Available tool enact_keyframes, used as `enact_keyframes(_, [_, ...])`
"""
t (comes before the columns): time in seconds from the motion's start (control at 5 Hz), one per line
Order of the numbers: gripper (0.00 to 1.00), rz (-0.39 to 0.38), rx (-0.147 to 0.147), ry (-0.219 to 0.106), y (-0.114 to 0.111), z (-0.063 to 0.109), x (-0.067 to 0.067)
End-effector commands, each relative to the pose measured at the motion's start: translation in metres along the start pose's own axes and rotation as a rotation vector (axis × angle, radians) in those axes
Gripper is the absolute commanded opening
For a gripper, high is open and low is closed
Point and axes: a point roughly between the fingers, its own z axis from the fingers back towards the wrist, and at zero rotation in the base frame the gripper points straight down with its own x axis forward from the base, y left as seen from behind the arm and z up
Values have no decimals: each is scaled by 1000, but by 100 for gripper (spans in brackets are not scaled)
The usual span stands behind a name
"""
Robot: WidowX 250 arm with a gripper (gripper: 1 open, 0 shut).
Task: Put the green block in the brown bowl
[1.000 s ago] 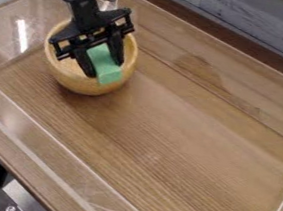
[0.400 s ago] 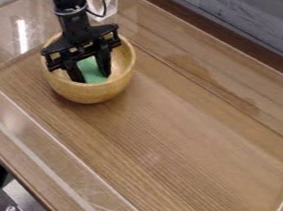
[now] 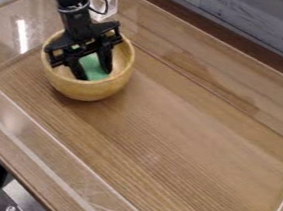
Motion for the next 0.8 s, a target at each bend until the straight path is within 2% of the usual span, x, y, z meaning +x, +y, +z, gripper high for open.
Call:
enact_keyframes(0.0, [0, 4, -5, -13, -3, -1, 7])
enact_keyframes(0.6, [0, 18, 14, 4, -1, -12, 14])
